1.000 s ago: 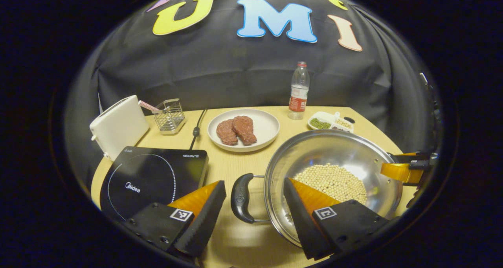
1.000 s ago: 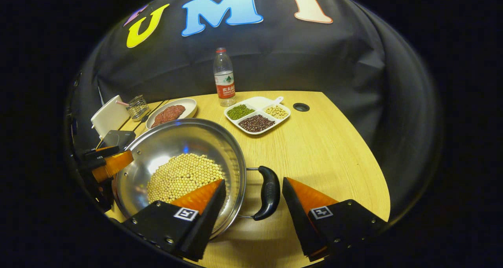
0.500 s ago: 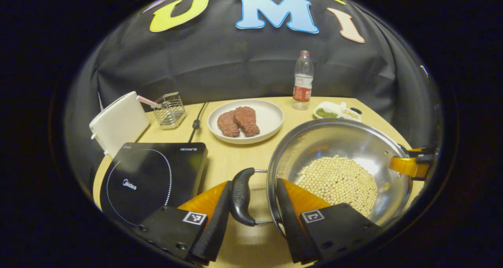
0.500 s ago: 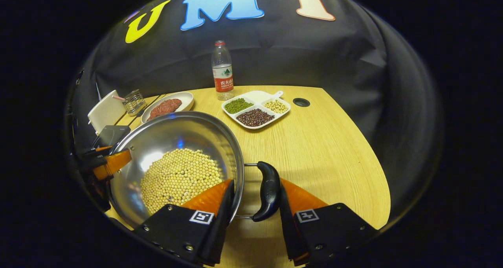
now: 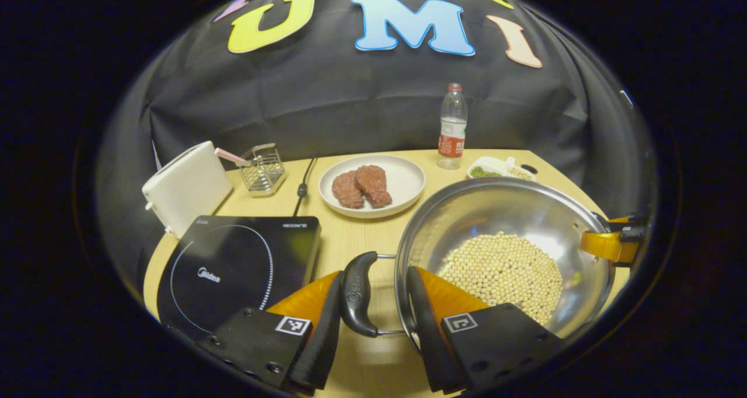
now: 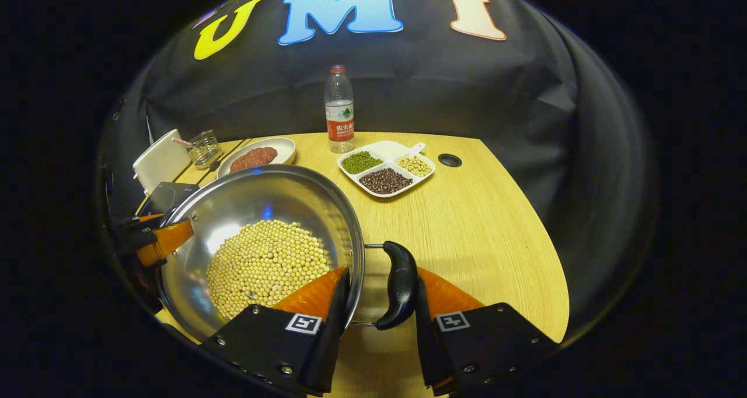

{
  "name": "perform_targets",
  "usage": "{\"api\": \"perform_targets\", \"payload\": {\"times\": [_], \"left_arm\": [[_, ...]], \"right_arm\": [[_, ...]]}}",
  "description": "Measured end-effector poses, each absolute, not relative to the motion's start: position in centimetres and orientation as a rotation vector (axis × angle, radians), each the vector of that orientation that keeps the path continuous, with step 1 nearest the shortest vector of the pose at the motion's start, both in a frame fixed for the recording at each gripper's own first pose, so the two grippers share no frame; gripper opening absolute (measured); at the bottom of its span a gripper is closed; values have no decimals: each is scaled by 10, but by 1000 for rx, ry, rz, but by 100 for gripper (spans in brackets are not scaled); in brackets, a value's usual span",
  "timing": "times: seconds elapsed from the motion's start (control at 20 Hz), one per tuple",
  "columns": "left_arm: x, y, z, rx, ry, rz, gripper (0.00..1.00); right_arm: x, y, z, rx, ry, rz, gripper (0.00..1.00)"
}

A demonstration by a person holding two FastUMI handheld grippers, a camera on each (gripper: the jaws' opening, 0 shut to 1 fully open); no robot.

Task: First push the handle of the pot to place it horizontally, then grasp the pot with both hands and set it on the induction cooktop.

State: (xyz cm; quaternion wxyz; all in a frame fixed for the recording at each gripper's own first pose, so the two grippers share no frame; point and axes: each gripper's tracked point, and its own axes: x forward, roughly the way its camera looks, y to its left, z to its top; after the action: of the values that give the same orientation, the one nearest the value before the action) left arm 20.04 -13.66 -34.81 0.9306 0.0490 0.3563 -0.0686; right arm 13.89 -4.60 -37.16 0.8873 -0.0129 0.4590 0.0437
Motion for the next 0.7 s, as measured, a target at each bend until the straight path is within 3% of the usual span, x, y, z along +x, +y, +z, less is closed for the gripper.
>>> {"api": "perform_targets", "payload": {"times": [0.35, 0.7], "left_arm": [[204, -93, -307, 76, 678, -175, 64], [207, -35, -287, 61, 650, -191, 68]], "right_arm": [[131, -6, -333, -4, 926, 64, 56], [126, 47, -306, 6, 895, 47, 57]]}}
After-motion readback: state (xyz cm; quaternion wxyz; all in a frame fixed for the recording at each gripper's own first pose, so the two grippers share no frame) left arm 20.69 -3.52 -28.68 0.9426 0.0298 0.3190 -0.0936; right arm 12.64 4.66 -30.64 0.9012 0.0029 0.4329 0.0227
